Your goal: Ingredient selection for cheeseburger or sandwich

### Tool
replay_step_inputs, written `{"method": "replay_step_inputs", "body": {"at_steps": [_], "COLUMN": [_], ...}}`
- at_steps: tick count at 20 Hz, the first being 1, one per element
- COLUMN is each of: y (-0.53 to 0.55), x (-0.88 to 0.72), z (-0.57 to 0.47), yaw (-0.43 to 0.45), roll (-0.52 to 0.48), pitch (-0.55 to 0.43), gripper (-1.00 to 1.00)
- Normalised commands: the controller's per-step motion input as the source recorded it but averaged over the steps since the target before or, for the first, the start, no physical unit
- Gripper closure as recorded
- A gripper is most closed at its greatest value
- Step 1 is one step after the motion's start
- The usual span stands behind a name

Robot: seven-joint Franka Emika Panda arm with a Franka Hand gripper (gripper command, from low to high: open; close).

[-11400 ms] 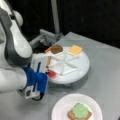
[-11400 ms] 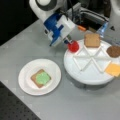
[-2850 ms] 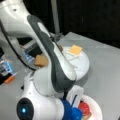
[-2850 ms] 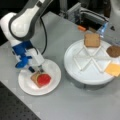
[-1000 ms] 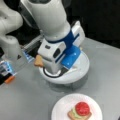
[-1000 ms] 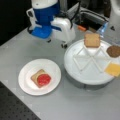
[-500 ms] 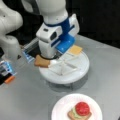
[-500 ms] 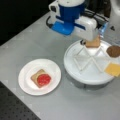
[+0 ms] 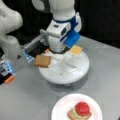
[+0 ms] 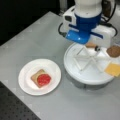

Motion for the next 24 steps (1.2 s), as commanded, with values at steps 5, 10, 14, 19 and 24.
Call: {"method": "replay_step_inputs", "body": {"at_steps": [5,10,14,19,24], "y": [0.03,0.03,0.02,0.05,0.12], "x": [-0.11,-0.16,-0.21,-0.31,-0.38], "z": [-0.26,-0.33,-0.21,-0.26,-0.21], "yaw": [-0.071,0.0,0.01,-0.003,0.025], "roll": [0.203,0.191,0.078,-0.077,-0.178], "pitch": [-0.144,-0.151,-0.1,-0.194,-0.206], "gripper": [-1.0,-1.0,-1.0,-1.0,-1.0]}}
